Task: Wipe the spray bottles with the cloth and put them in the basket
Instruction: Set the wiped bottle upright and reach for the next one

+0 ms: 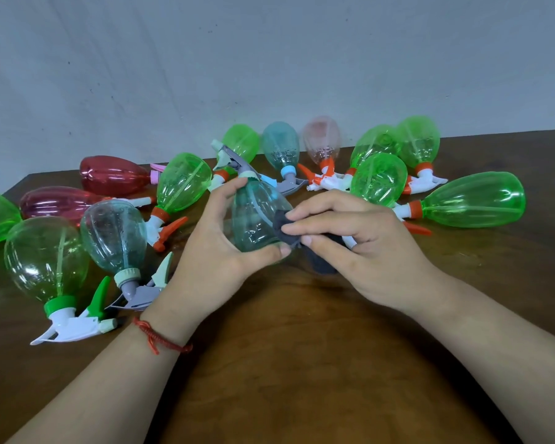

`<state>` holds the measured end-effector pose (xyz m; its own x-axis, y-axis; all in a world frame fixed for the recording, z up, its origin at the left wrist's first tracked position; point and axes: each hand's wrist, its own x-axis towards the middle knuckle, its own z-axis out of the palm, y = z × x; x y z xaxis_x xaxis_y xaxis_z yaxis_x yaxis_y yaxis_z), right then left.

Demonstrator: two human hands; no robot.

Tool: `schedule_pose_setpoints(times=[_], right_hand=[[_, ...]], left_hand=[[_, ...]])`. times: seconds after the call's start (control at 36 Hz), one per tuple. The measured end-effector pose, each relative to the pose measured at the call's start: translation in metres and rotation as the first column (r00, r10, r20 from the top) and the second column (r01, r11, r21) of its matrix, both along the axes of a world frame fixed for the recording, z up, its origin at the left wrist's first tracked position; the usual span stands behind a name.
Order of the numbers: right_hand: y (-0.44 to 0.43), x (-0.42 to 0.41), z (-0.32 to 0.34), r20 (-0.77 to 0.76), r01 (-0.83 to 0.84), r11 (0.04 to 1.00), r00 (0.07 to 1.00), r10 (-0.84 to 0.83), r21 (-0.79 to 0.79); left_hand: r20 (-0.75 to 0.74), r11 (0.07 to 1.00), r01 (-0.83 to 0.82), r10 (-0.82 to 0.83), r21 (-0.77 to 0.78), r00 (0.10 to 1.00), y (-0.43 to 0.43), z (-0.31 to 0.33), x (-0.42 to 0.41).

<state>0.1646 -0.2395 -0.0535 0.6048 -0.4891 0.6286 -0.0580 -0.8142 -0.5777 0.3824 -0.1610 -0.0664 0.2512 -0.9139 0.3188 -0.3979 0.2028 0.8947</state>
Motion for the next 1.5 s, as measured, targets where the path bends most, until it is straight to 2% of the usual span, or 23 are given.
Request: schedule_pose_setpoints(times=[0.11,0.19,0.33,0.47,0.61,0.72,0.89,1.03,1.14,1.39,1.5], right_hand=[[-0.001,0.001,-0.003,0.037,0.033,0.999,0.999,-0.033,0.007],[-0.006,0.001,-0.004,0.079,0.055,0.993,0.995,-0.064,0.102],[-0.016,0.002,-0.005,0.176,0.078,0.973,0.977,-0.117,0.216],[-0.017,-0.002,0.003,0.310,-0.057,0.918,0.948,-0.074,0.393],[-0.016,-0.003,0.004,0.309,-0.073,0.915,0.949,-0.058,0.396],[-0.019,-0.004,0.002,0.246,-0.030,0.943,0.968,-0.055,0.330],[-0.017,-0.003,0.000,0.164,0.047,0.979,0.983,-0.081,0.199],[-0.011,-0.005,0.001,0.032,0.052,0.995,0.998,-0.055,0.089],[-0.003,-0.003,0.002,-0.010,0.024,1.000,1.000,-0.024,-0.009],[-0.002,-0.004,0.004,-0.032,-0.019,0.993,0.999,0.016,-0.114],[-0.004,-0.004,0.002,-0.018,-0.003,0.993,1.000,0.001,-0.114]], left_hand=[[-0.031,1.000,0.023,-0.024,-0.006,0.999,0.001,0.002,-0.001],[0.007,0.998,0.065,-0.065,-0.005,0.998,0.005,0.002,-0.005],[0.036,0.973,0.231,-0.231,0.007,0.972,0.014,0.003,-0.019],[0.002,0.930,0.367,-0.367,0.007,0.930,0.018,0.005,-0.024],[0.099,0.930,0.357,-0.365,0.085,0.926,0.016,0.005,-0.017],[0.201,0.946,0.313,-0.323,0.082,0.925,0.015,0.002,-0.019],[0.229,0.965,0.257,-0.264,0.059,0.937,0.014,0.002,-0.018],[0.177,0.992,0.120,-0.124,0.032,0.976,0.008,-0.001,-0.015],[0.175,0.999,0.018,-0.023,0.029,0.984,0.008,0.001,-0.010],[0.079,1.000,-0.027,0.026,0.009,0.997,0.004,-0.001,-0.009],[0.052,0.999,-0.027,0.026,0.019,0.998,0.003,0.000,-0.010]])
